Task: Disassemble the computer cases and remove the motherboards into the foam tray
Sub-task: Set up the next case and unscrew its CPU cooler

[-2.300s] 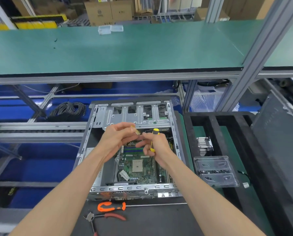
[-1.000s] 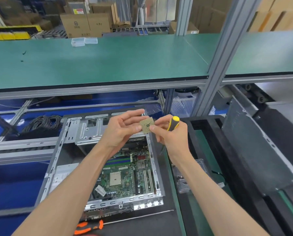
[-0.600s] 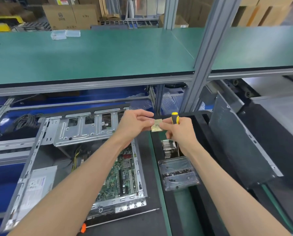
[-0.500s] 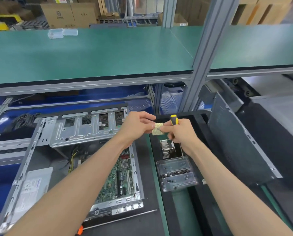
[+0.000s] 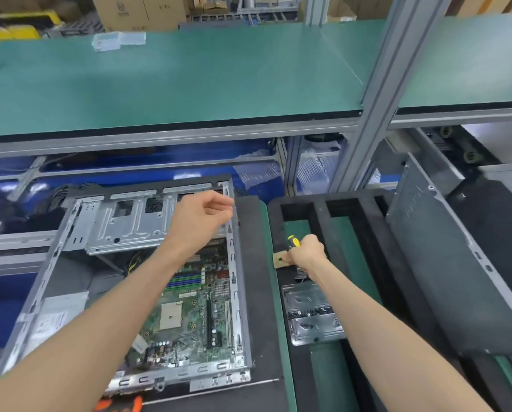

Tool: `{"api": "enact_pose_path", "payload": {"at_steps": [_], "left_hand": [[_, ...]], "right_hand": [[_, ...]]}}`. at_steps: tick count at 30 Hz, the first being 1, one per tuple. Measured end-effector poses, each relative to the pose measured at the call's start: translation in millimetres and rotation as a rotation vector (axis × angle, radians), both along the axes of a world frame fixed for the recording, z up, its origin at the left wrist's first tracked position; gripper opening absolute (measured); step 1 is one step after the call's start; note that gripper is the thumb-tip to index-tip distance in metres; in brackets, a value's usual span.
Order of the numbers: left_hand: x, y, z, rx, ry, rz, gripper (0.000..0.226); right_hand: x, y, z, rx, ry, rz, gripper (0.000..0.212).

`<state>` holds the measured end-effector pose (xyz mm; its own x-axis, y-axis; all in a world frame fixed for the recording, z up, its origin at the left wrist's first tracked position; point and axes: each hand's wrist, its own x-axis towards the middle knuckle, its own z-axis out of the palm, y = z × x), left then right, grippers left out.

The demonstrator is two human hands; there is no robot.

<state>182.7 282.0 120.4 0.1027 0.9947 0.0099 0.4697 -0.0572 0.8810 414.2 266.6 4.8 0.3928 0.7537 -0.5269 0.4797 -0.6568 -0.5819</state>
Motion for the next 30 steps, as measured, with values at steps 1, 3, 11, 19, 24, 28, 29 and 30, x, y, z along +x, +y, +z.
{"api": "enact_pose_path", "payload": {"at_steps": [1, 3, 11, 19, 24, 28, 29, 30], "left_hand": [[-4.3, 0.3, -2.0, -0.009, 0.002, 0.001, 0.021], [-12.5, 1.1, -7.2, -0.027, 0.0, -0.001, 0.019], [-16.7, -0.4, -16.4, -0.039, -0.002, -0.036, 0.017], [-45.4, -5.2, -11.9, -0.116, 0.015, -0.101, 0.012], [-90.4, -15.1, -7.5, -0.146, 0.068, -0.074, 0.011], [-116.8, -26.3, -5.4, -0.189, 0.097, -0.068, 0.008], [-120.5, -28.9, -4.5, -0.196, 0.098, -0.071, 0.008], [-123.5, -31.4, -3.9, -0.202, 0.099, -0.075, 0.008]], "right_hand": [[-1.3, 1.0, -1.8, -0.009, -0.001, 0.009, 0.037], [-5.9, 4.7, -4.8, -0.015, -0.008, 0.029, 0.037], [-17.2, 10.2, 1.2, -0.023, -0.337, 0.174, 0.034], [-34.3, 0.7, 33.2, 0.135, -0.438, 0.237, 0.018], [-49.4, -4.8, 62.8, 0.232, -0.283, 0.271, 0.017], [-68.2, -23.1, 54.3, 0.079, -0.181, 0.339, 0.014], [-71.6, -30.2, 49.4, 0.049, -0.155, 0.342, 0.017], [-74.2, -37.4, 43.9, 0.021, -0.123, 0.34, 0.019]]}}
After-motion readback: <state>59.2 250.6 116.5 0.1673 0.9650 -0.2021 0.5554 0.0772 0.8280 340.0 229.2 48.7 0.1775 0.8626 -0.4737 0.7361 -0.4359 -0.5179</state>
